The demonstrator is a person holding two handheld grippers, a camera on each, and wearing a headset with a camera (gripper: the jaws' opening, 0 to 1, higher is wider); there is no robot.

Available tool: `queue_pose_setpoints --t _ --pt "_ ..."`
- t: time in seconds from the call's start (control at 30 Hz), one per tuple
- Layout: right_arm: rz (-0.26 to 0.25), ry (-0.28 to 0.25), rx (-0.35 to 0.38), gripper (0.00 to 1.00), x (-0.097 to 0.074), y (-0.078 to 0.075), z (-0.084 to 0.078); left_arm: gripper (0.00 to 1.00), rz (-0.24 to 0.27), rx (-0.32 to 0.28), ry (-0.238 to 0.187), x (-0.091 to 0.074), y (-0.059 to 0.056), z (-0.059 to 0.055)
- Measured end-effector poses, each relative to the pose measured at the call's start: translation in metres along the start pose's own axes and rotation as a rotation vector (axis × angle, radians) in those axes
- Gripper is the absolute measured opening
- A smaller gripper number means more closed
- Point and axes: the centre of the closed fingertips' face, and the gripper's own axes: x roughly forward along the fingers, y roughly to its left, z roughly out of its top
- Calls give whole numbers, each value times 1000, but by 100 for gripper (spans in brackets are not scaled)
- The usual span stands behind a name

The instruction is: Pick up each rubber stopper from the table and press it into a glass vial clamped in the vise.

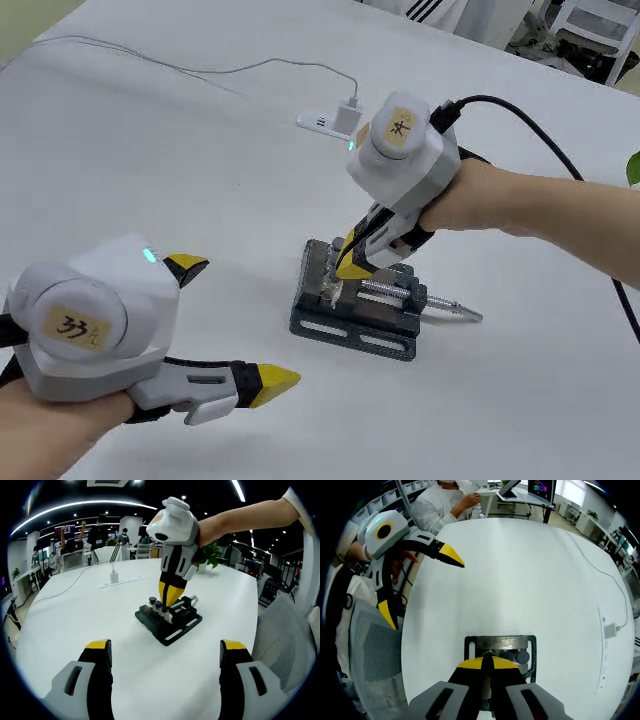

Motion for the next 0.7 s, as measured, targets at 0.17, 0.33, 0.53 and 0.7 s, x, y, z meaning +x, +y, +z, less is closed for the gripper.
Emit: queue_pose_setpoints --t 0.17,0.33,0.53,0.7 --pt "3 8 -8 0 -2 -1 0 88 -3 -7 4 2 0 -2" --pt "1 15 -5 0 -4 -4 -4 87 -7 -10 6 4 0 -3" --pt "11 13 -10 0 -2 -6 -3 87 -10 -15 8 6 -1 -3" --pt "16 14 -9 0 -2 -7 -4 87 -14 -19 12 7 -2 -4"
